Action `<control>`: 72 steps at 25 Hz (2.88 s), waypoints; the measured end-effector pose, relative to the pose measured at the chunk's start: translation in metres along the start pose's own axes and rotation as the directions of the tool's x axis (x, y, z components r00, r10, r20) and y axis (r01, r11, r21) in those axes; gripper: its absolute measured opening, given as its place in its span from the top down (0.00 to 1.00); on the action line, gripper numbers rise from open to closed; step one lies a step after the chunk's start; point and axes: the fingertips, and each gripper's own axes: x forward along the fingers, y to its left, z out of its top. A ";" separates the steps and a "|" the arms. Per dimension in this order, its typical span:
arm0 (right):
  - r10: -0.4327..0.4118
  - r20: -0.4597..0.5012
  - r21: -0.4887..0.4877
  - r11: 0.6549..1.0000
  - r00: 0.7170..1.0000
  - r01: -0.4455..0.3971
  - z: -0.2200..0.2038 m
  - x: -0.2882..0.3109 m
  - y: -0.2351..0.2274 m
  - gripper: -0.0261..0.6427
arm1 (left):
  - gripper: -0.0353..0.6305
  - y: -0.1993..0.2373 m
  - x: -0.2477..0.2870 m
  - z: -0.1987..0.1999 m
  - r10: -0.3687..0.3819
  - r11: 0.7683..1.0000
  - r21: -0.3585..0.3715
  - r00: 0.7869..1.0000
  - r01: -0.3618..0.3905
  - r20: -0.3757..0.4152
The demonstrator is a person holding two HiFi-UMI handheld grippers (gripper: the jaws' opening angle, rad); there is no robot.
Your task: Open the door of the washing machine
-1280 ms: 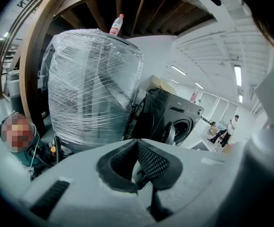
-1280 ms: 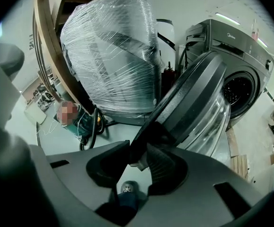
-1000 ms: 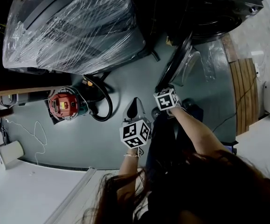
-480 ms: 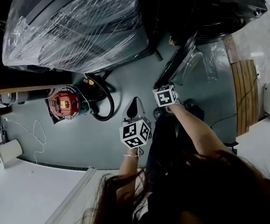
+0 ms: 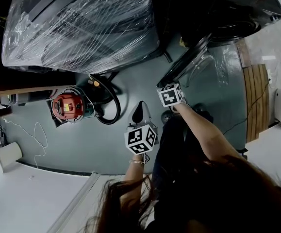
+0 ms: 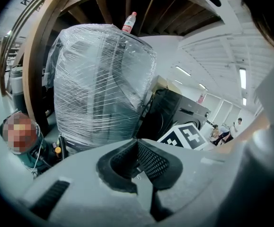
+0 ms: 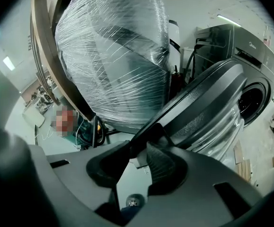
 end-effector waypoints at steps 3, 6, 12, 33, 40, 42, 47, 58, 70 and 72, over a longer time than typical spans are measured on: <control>0.006 -0.001 0.015 1.000 1.000 -0.006 0.008 0.006 0.002 0.80 | 0.93 0.006 0.004 0.003 0.008 1.000 -0.007 1.000 -0.008 0.002; 0.007 -0.001 0.010 1.000 1.000 -0.007 0.017 0.012 0.005 0.80 | 0.93 0.011 0.006 0.006 0.017 1.000 -0.017 1.000 -0.017 0.005; 0.011 0.008 0.008 1.000 1.000 -0.011 0.035 0.024 0.009 0.82 | 0.93 0.023 0.011 0.012 0.033 0.999 -0.027 0.999 -0.032 0.013; -0.020 0.013 0.000 1.000 1.000 0.020 0.056 0.030 0.017 0.89 | 0.93 0.052 0.009 0.019 0.040 0.998 -0.042 0.999 -0.040 0.011; -0.024 0.032 0.010 1.000 0.999 0.023 0.037 0.020 0.014 0.89 | 0.93 0.060 -0.004 0.022 0.061 0.997 -0.043 0.998 -0.060 0.034; -0.022 0.039 0.005 1.000 0.999 0.021 0.036 0.012 0.015 0.89 | 0.93 0.059 -0.009 0.023 0.064 0.997 -0.038 0.997 -0.062 0.041; -0.006 0.077 -0.014 1.000 0.997 0.007 0.036 -0.016 0.015 0.90 | 0.93 0.048 -0.019 0.028 0.062 0.997 -0.042 0.996 -0.059 0.068; -0.012 0.182 0.014 1.000 0.983 0.010 0.028 -0.103 -0.014 0.91 | 0.93 -0.009 -0.049 0.034 0.044 0.999 -0.019 0.996 -0.042 0.080; -0.094 0.339 0.135 0.990 0.936 0.050 -0.002 -0.222 -0.074 0.94 | 0.93 -0.112 -0.084 0.035 -0.053 0.997 0.060 0.993 0.047 0.102; -0.105 0.359 0.154 0.987 0.927 0.052 -0.010 -0.242 -0.082 0.95 | 0.93 -0.131 -0.091 0.035 -0.070 0.995 0.083 0.992 0.061 0.106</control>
